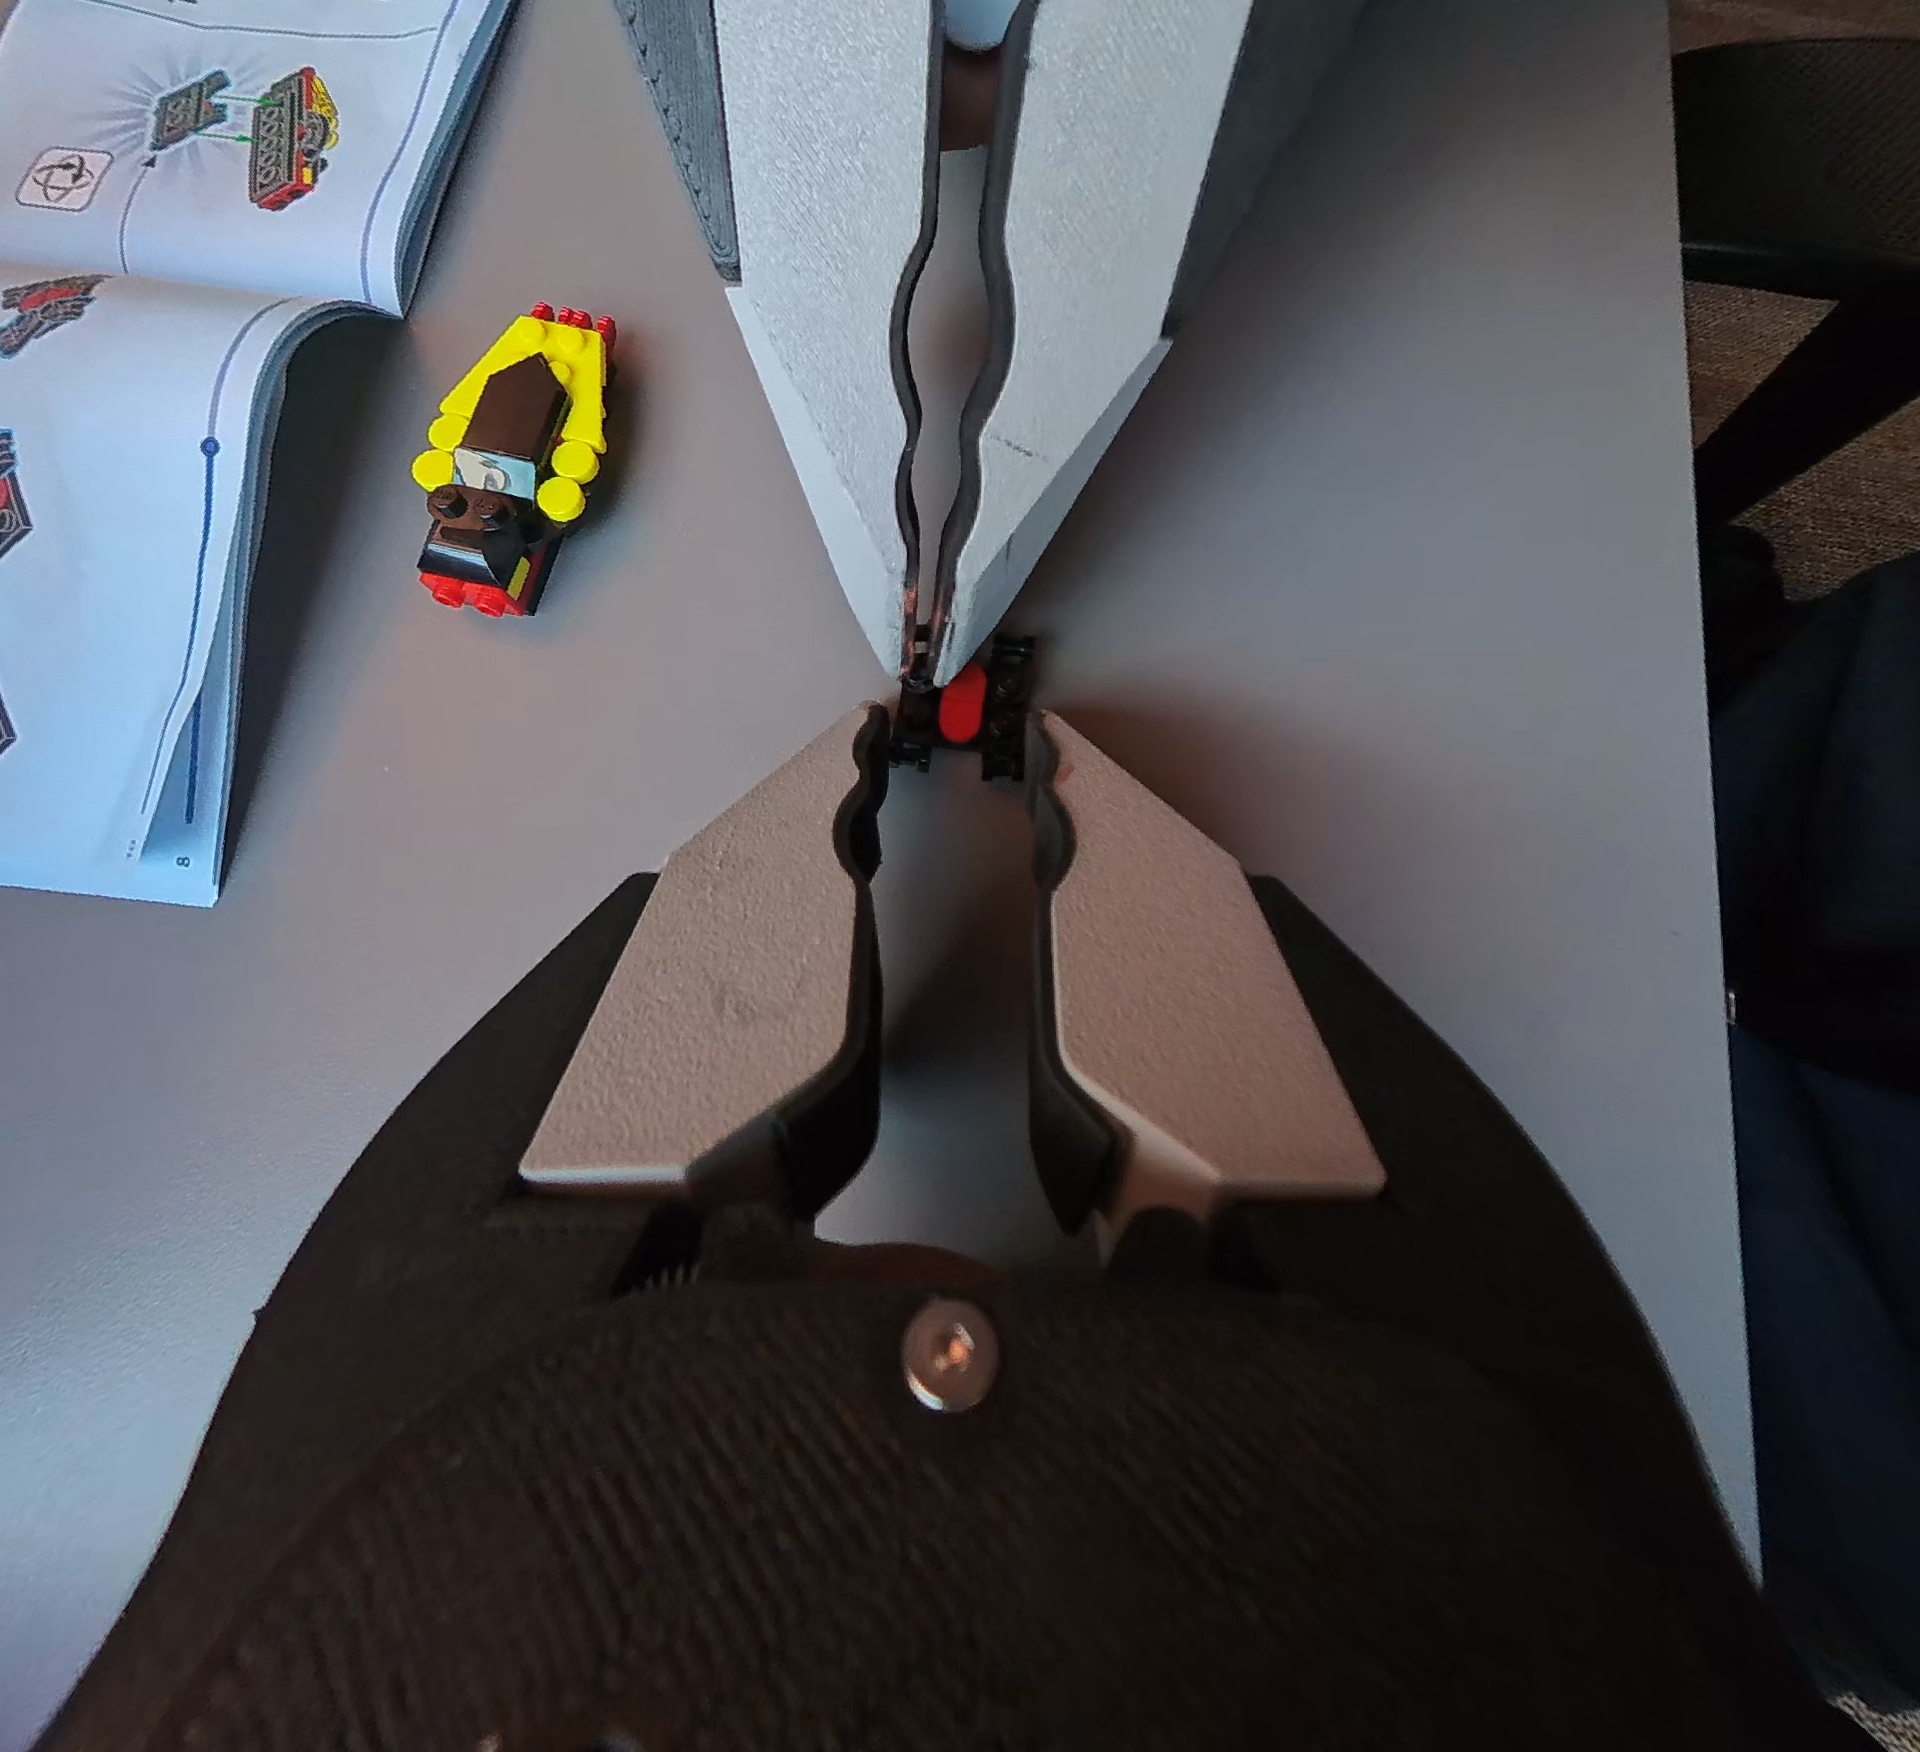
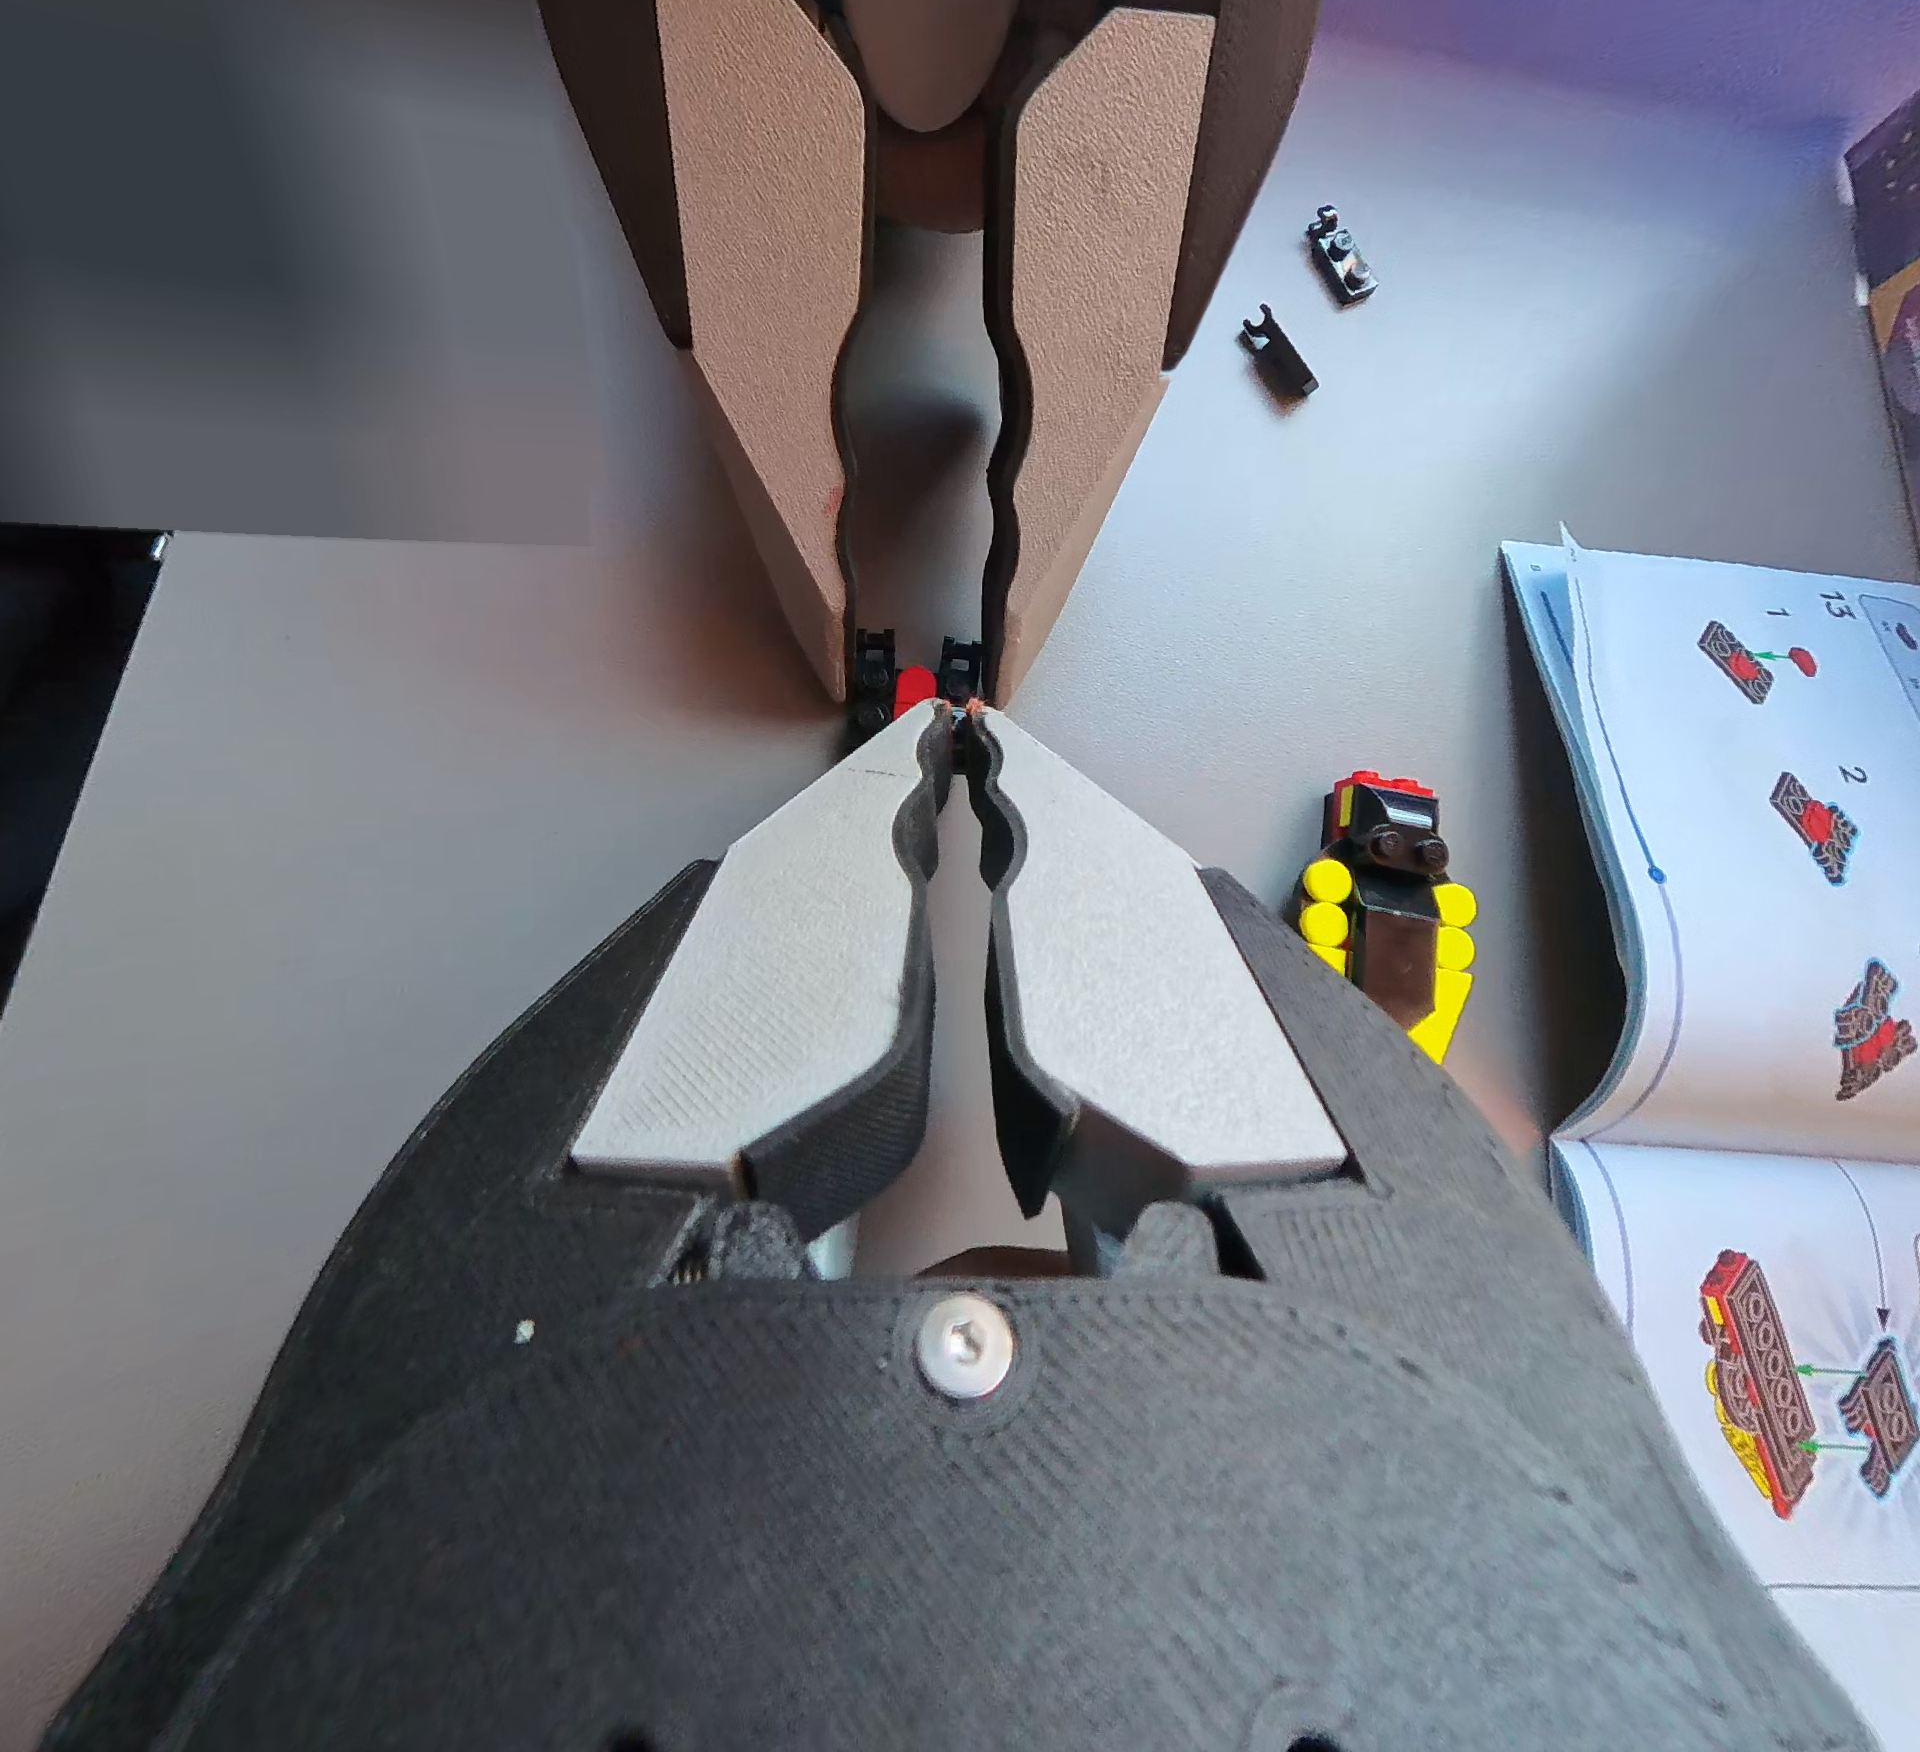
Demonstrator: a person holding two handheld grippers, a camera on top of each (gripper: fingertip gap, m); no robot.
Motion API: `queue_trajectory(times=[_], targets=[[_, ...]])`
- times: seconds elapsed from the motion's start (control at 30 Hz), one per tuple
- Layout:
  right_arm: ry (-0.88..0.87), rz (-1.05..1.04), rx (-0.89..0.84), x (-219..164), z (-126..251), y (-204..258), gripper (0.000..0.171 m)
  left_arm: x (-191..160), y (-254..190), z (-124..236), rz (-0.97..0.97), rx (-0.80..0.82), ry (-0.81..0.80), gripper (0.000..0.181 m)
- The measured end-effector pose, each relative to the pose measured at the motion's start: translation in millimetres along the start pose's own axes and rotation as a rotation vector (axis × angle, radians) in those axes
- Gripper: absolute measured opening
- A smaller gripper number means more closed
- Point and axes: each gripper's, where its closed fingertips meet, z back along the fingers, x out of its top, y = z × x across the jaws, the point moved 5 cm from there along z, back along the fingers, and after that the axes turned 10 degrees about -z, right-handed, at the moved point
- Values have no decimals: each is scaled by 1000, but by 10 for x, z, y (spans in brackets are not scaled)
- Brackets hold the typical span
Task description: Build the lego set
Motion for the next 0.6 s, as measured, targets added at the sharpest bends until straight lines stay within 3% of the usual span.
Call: queue_trajectory(times=[0.23,0.6], targets=[[50,33,-11,19,-3,9,0,3,-2,-5,6,-12,-2,24],[-71,199,-31,-38,-4,26,0,3,-10,-4,2,-19,-4,23]])
